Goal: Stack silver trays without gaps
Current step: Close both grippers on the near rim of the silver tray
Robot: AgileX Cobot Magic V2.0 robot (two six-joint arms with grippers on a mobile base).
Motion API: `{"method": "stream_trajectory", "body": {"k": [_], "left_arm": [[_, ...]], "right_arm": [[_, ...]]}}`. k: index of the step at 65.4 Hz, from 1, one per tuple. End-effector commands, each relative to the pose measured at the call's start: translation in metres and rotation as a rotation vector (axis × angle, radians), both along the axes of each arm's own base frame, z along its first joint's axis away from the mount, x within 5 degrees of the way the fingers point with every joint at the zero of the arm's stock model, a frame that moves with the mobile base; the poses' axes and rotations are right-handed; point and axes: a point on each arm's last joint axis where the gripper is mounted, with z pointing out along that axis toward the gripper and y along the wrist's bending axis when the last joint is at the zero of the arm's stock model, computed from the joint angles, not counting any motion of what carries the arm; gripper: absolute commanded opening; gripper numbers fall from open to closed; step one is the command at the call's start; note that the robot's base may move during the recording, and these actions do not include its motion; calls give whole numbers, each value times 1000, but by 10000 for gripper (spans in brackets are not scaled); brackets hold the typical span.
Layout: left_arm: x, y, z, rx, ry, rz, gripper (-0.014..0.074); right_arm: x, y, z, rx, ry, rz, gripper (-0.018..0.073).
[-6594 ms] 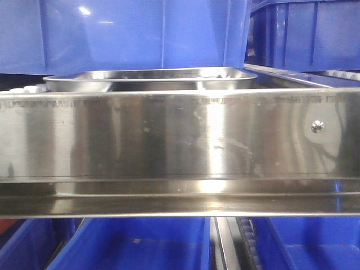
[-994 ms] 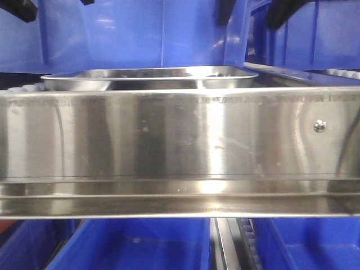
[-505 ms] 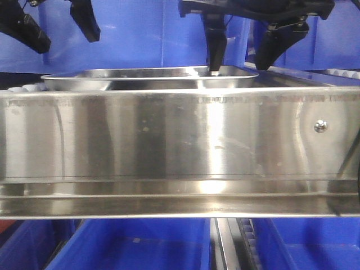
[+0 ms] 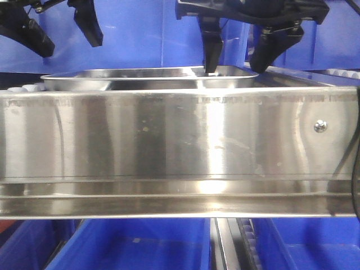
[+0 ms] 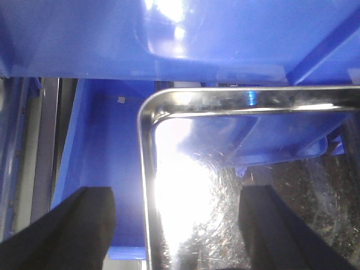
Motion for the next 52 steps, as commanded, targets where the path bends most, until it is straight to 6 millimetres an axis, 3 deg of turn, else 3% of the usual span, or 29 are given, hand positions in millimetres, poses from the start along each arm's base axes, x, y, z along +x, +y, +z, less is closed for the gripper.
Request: {"method": "stream_trajectory", "body": {"k": [1, 19, 52], "left_arm": [[2, 0, 2, -12, -16, 6, 369], [6, -2, -5, -4, 0, 6, 369], [7, -2, -9, 4, 18, 7, 369]], "right_arm": [[3, 3, -1, 5, -12, 2, 326], [2, 12, -6, 8, -15, 29, 302], [4, 12, -11, -5, 1, 25, 302]]}}
